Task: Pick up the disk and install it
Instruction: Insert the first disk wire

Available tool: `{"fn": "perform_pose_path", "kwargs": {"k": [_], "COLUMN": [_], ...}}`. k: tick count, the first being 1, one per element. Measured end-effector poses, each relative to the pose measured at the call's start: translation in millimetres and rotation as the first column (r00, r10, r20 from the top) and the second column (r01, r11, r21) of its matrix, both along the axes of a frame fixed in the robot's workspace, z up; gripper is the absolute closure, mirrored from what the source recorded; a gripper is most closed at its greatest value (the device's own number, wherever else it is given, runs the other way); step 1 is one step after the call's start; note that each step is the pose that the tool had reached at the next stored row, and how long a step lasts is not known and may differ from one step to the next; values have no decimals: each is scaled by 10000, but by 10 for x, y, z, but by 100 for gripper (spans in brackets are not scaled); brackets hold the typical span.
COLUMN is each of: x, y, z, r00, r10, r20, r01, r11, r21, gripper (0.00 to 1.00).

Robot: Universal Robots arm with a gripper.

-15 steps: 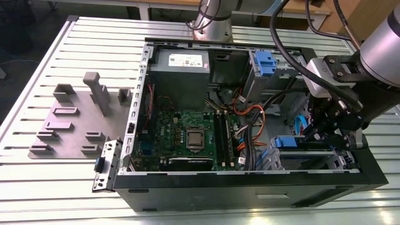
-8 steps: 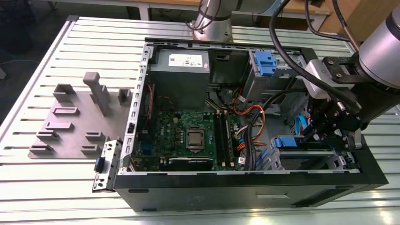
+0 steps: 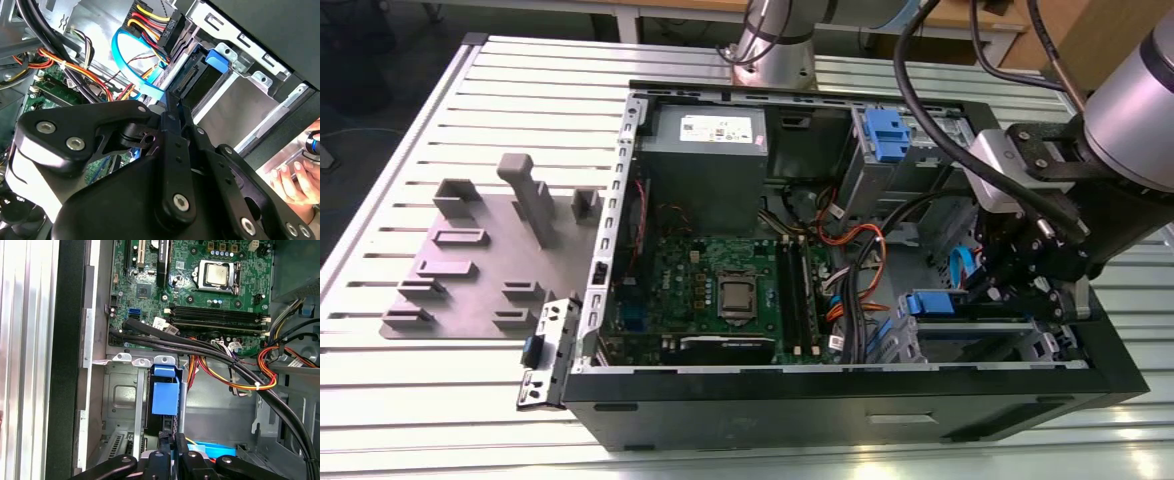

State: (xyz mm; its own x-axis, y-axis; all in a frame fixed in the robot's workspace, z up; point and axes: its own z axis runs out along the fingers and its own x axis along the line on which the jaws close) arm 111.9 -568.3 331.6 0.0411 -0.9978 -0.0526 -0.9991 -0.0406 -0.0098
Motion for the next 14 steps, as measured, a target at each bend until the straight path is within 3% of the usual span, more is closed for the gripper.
{"fn": "perform_pose_path", "kwargs": {"k": [12, 14], "x": [0, 0], "y": [0, 0], "z": [-9, -9], "r00": [10000, 10000], "r10": [-1, 0], "r20": [0, 0], "r01": [1, 0], "r11": [10000, 10000], "r21": [4, 3], "gripper": [83, 71]}}
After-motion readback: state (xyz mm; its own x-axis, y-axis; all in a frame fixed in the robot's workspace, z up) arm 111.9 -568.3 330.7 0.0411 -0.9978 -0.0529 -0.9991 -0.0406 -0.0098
